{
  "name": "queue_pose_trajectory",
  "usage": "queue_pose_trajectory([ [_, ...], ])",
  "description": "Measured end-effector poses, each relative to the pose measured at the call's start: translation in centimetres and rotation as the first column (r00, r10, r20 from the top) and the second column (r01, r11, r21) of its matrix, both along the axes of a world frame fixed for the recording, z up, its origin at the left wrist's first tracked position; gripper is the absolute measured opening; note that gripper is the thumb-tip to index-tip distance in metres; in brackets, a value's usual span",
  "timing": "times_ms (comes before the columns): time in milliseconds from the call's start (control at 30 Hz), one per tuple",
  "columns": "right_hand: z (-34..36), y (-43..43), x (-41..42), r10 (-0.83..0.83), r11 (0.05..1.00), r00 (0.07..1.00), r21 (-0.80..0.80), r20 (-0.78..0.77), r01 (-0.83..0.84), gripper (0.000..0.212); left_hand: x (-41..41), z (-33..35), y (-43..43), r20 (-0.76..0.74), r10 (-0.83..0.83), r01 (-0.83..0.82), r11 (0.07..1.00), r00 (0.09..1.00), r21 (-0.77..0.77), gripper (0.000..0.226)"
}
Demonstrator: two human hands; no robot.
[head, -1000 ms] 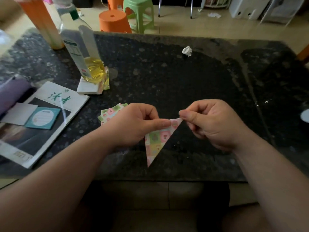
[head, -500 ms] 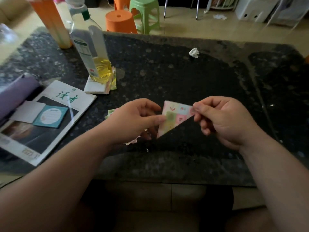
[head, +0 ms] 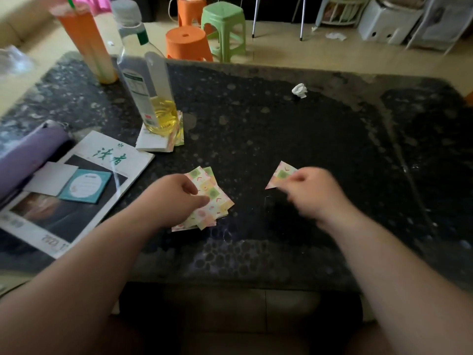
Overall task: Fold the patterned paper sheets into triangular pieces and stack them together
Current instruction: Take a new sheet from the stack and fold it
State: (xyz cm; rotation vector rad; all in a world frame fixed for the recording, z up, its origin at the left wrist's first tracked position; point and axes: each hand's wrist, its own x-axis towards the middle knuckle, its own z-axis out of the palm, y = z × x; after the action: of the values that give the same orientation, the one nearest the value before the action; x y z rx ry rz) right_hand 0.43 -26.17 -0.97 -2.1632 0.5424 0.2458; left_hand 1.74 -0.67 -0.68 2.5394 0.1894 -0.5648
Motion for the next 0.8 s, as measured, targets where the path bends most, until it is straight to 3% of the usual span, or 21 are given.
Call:
queue_pose_trajectory([
  [67,-0.5,3.6,-0.9,0.259,0.961,0.962,-0.079,-0.086,-0.266,0.013,-0.4,-0.6,-0.2,-0.029,-0.035,0.036,0.998,0.999,0.048,0.038],
  [133,-1.1,6.3,-1.5,0.35,0.931,0.931,-0.068,-0.1,-0.358,0.015,-0.8,-1.0,-0.3,-0.003,-0.056,0.056,0.996,0.998,0.074,0.045],
  [233,-1.4,8.5,-1.0,0.303,0.953,0.949,0.039,-0.092,-0.3,0.057,-1.3,-1.3,-0.2,0.009,-0.052,0.051,0.995,0.999,0.085,0.051],
  [300,-1.3,9.0,-0.3,0.223,0.968,0.97,0.135,-0.095,-0.21,0.063,-1.3,-1.4,-0.1,0.01,-0.039,0.038,0.996,0.999,0.077,0.054],
  [467,-1.8,10.0,0.8,0.172,0.973,0.977,0.177,-0.129,-0.148,0.06,-1.2,-1.7,0.8,0.012,-0.016,0.016,0.998,1.0,0.053,0.054],
  [667,-1.6,10.1,0.7,0.232,0.972,0.966,-0.002,-0.115,-0.234,0.06,-2.0,-2.2,0.5,0.011,-0.071,0.069,0.993,0.997,0.091,0.072],
  [800,-1.3,10.2,0.7,0.218,0.975,0.959,0.077,-0.183,-0.207,0.039,-2.4,-2.4,-0.1,0.023,-0.167,0.16,0.971,0.986,0.179,0.081],
])
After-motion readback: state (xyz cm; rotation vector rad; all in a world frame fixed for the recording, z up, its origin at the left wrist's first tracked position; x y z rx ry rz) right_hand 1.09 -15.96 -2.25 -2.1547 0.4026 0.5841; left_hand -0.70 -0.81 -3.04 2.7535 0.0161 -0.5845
